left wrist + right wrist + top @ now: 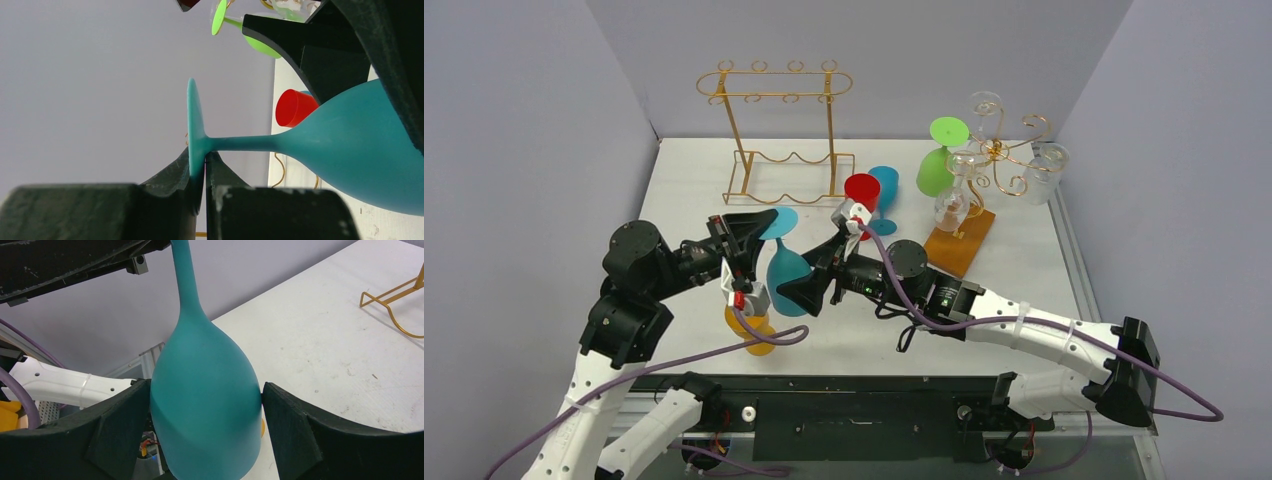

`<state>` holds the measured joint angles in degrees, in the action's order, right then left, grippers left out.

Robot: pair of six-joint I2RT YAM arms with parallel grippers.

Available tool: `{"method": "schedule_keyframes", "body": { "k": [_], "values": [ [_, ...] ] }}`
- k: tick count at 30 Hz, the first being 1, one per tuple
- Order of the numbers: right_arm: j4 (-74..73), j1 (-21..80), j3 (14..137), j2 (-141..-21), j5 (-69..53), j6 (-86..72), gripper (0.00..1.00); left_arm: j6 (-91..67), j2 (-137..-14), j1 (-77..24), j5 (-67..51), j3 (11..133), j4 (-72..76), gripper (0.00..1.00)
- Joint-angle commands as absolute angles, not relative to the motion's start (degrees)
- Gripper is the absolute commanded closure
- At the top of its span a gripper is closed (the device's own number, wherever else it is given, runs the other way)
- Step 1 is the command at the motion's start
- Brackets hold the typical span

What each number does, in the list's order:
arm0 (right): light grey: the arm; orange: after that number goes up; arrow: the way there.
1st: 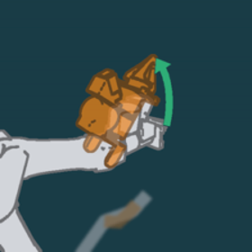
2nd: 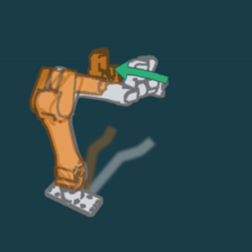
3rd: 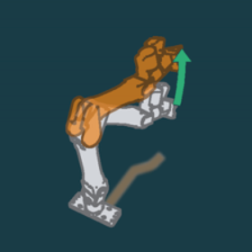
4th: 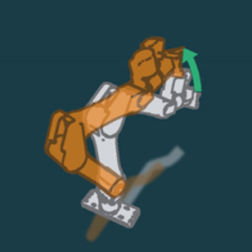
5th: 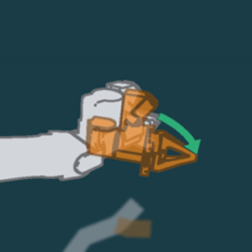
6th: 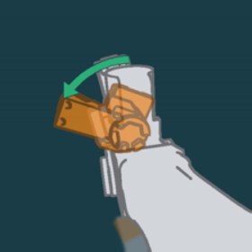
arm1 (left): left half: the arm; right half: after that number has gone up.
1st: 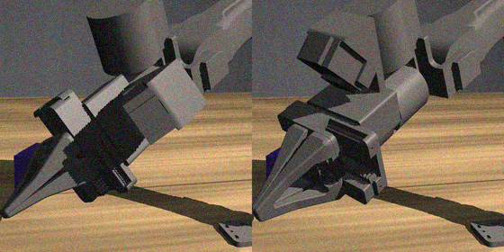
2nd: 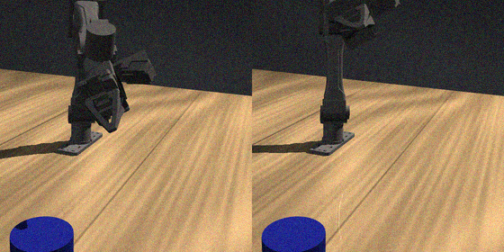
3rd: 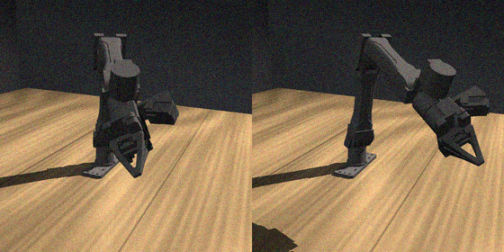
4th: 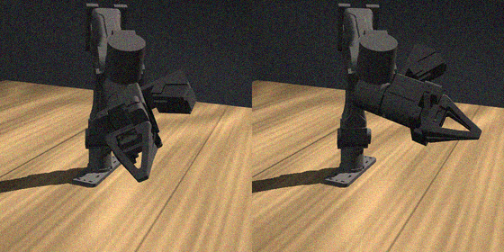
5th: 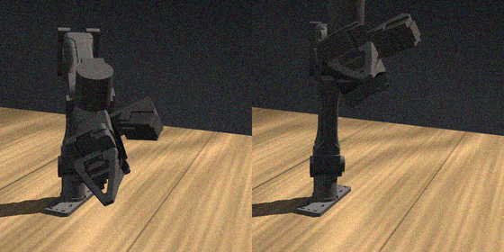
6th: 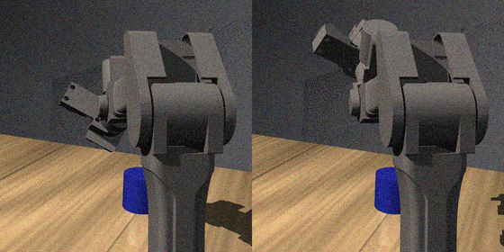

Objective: Place the wine glass upside down on the wine glass rack
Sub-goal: Turn the wine glass upside down at the wine rack.

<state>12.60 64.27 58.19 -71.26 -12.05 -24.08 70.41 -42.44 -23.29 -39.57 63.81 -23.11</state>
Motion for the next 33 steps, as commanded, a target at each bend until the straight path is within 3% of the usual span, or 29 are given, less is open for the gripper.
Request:
{"method": "schedule_keyframes", "body": {
  "k": [1,15,16,18,20,23,24,27,33],
  "values": [
    [10.06,65.13,57.38,-73.41,-19.31,-22.05,0.24,70.77,-41.49,-23.74,-38.87,63.45,-12.06,1.00],
    [14.68,63.60,58.99,-73.94,-32.24,-20.79,0.24,62.43,-38.75,-23.73,-36.39,58.38,5.46,1.00],
    [14.83,63.16,59.12,-73.73,-32.05,-20.77,0.25,62.25,-38.76,-23.76,-36.64,58.59,5.04,0.96],
    [14.29,62.19,59.21,-72.90,-30.10,-20.62,0.29,61.13,-38.54,-23.73,-37.10,58.86,4.63,0.75],
    [14.23,61.15,58.47,-71.38,-27.72,-20.34,0.31,60.92,-38.42,-23.78,-37.41,59.16,4.34,0.62],
    [12.86,59.71,57.39,-68.62,-24.47,-18.79,0.33,60.79,-38.40,-23.84,-37.59,59.53,3.93,0.25],
    [12.20,59.16,56.99,-67.45,-22.84,-18.08,0.33,60.96,-38.40,-23.86,-37.59,59.75,3.58,0.17],
    [7.92,57.28,55.78,-63.07,-16.50,-14.90,0.35,61.49,-38.51,-23.86,-37.40,60.99,1.20,0.03],
    [1.76,49.76,46.27,-48.21,-1.30,-10.84,0.36,59.13,-38.74,-23.76,-34.80,62.19,-4.16,0.04]
  ]
}}
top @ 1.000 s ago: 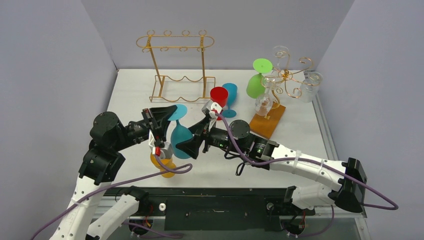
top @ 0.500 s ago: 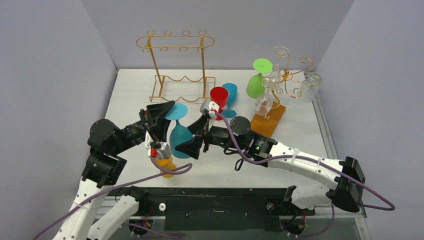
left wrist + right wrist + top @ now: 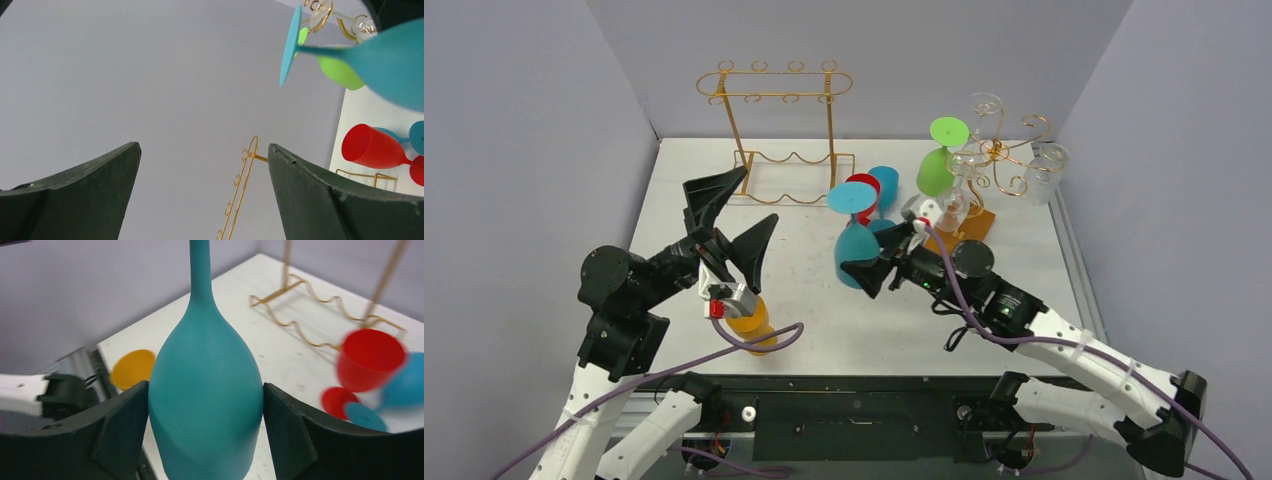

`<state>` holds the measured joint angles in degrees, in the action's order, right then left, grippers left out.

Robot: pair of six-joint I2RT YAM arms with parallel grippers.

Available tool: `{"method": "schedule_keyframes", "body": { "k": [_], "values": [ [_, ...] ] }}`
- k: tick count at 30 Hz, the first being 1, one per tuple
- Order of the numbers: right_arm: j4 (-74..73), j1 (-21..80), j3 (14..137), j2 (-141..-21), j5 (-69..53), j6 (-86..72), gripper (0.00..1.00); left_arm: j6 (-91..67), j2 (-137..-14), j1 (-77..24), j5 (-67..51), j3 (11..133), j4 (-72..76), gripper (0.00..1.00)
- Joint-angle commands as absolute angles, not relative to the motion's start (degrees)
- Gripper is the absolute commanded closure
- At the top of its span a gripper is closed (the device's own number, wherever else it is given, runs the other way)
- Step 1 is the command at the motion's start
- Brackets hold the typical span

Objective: Place the wine glass upside down on the wine glass rack
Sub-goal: Turn the wine glass upside down at the wine rack.

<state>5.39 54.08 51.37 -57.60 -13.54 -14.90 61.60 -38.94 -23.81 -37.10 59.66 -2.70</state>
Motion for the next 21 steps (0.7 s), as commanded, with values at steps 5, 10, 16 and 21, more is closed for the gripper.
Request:
{"method": "schedule_keyframes", "body": {
  "k": [5,10,16,21],
  "values": [
    [-2.81,41.39,39.36,-36.52,7.15,-9.81,0.37,55.20,-38.75,-23.80,-34.18,60.45,-3.95,0.04],
    [-6.36,33.71,36.41,-28.31,10.28,-10.08,0.37,52.72,-39.02,-23.79,-33.31,59.41,-3.58,0.04],
    [-10.06,27.75,34.97,-24.01,16.54,-9.69,0.36,51.28,-39.61,-23.77,-32.96,58.65,-3.26,0.04],
    [-9.93,22.54,34.17,-24.63,19.49,-8.71,0.36,50.71,-39.90,-23.73,-32.70,58.28,-3.25,0.04]
  ]
}}
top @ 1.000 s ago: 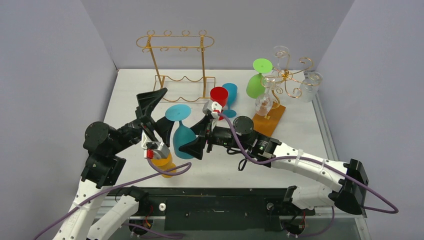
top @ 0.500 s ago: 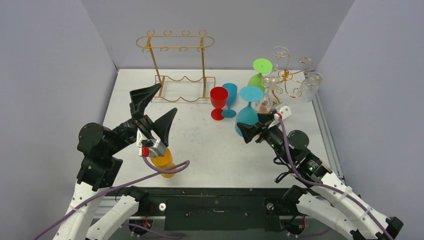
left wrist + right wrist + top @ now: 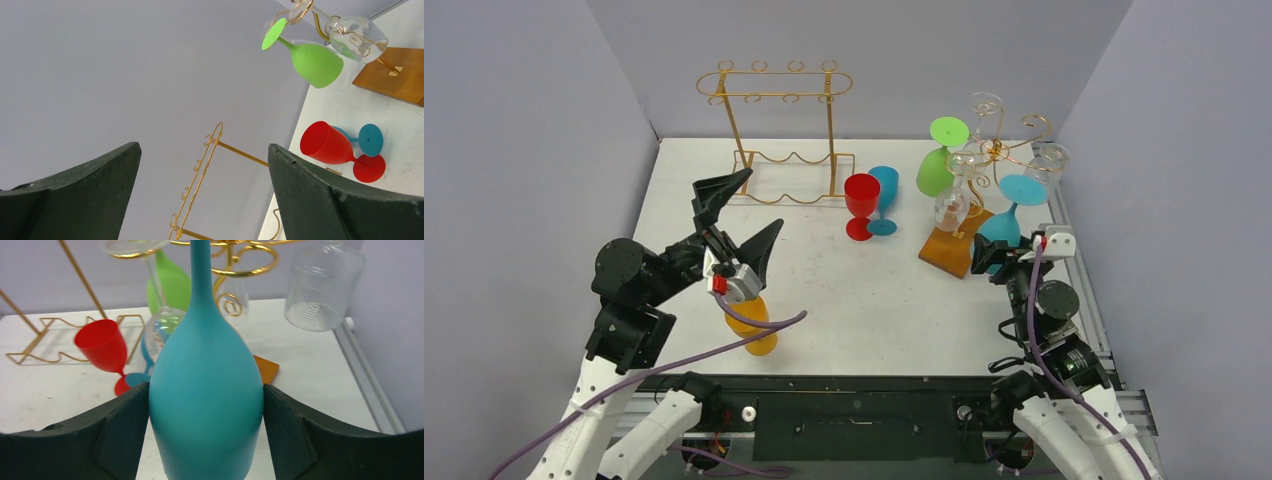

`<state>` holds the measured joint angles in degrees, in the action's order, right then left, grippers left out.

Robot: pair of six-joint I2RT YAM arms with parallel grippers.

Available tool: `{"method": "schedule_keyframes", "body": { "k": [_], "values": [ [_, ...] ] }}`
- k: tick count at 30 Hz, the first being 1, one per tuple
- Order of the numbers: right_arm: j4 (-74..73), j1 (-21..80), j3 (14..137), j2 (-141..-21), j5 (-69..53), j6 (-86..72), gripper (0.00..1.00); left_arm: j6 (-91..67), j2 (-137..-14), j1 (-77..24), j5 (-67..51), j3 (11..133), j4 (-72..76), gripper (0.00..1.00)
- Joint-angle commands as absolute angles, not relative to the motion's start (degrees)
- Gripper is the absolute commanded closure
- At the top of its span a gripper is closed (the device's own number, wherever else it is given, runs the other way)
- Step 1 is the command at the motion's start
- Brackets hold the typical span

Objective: Place the wine glass upside down on the wine glass rack
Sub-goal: Turn the wine glass upside down at the wine rack.

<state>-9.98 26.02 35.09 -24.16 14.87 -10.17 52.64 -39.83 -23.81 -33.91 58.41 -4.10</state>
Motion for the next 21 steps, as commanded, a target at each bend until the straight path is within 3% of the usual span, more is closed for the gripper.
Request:
{"method": "schedule_keyframes", "body": {
  "k": [1,9,21],
  "values": [
    [-9.55,21.14,34.01,-24.95,19.58,-8.88,0.36,50.69,-39.97,-23.74,-32.65,58.16,-3.19,0.04],
    [-2.64,8.98,31.76,-29.24,12.42,-11.34,0.37,49.41,-40.60,-23.73,-32.08,58.14,-3.50,0.04],
    [6.05,1.85,35.35,-40.77,1.03,-12.01,0.38,48.23,-40.77,-23.73,-31.92,58.58,-3.47,0.04]
  ]
}}
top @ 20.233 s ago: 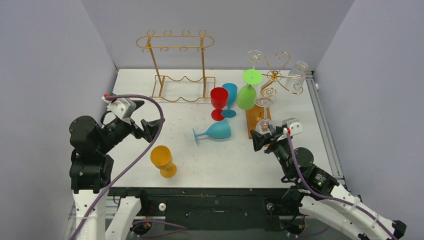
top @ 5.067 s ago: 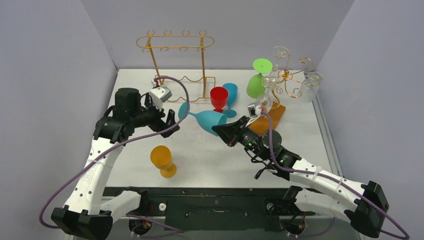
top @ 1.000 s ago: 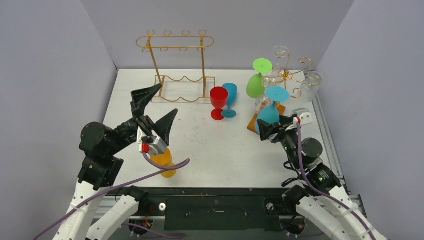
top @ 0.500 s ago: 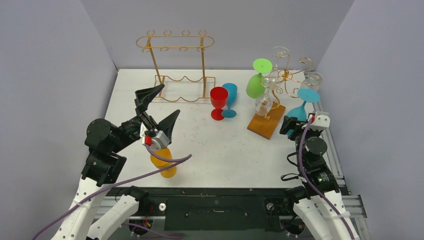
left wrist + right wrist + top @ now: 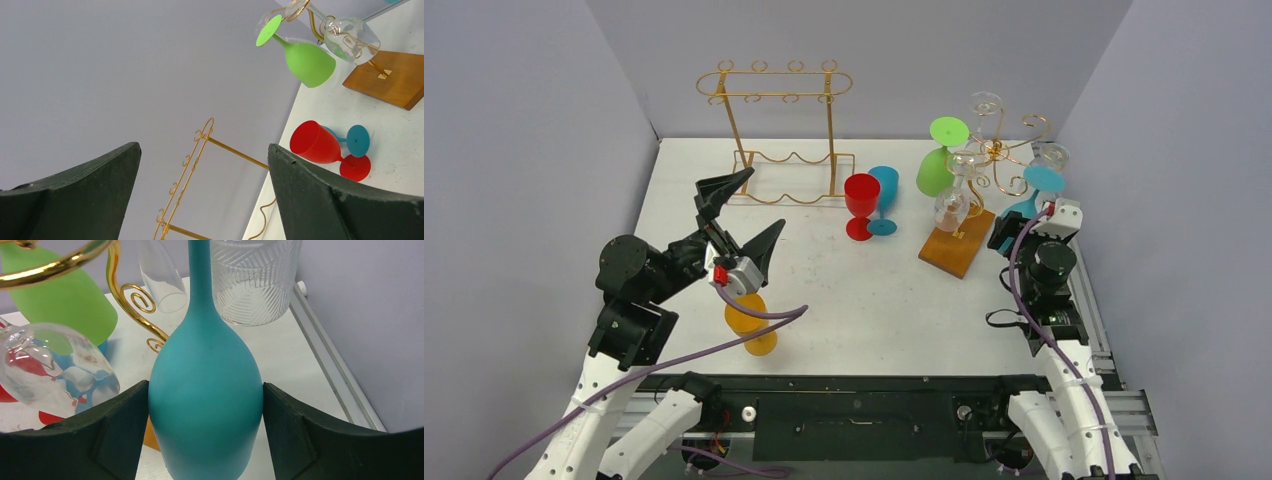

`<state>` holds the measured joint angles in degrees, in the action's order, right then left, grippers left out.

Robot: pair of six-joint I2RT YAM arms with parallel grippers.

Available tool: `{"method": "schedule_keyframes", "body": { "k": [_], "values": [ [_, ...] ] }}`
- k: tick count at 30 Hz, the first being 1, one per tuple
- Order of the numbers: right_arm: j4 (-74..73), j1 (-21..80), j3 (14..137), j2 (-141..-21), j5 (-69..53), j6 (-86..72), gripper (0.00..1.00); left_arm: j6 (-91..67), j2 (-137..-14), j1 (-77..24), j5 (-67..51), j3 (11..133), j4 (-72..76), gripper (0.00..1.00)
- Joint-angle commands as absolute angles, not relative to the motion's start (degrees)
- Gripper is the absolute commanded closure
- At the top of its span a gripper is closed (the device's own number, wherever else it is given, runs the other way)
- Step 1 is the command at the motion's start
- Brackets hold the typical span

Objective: Place the wine glass upside down on the wine glass rack
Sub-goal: Turn the wine glass upside down at the wine rack.

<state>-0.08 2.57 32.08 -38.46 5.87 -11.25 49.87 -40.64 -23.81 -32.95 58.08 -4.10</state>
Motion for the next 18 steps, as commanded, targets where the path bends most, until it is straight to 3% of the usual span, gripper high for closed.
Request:
{"method": "schedule_keyframes", "body": {
  "k": [1,18],
  "values": [
    [6.45,1.86,35.41,-41.46,0.57,-11.95,0.39,48.15,-40.85,-23.73,-31.91,58.62,-3.50,0.04],
    [7.60,4.30,38.25,-47.00,-7.89,-7.43,0.39,48.34,-40.83,-23.73,-31.17,58.60,-3.78,0.04]
  ]
}}
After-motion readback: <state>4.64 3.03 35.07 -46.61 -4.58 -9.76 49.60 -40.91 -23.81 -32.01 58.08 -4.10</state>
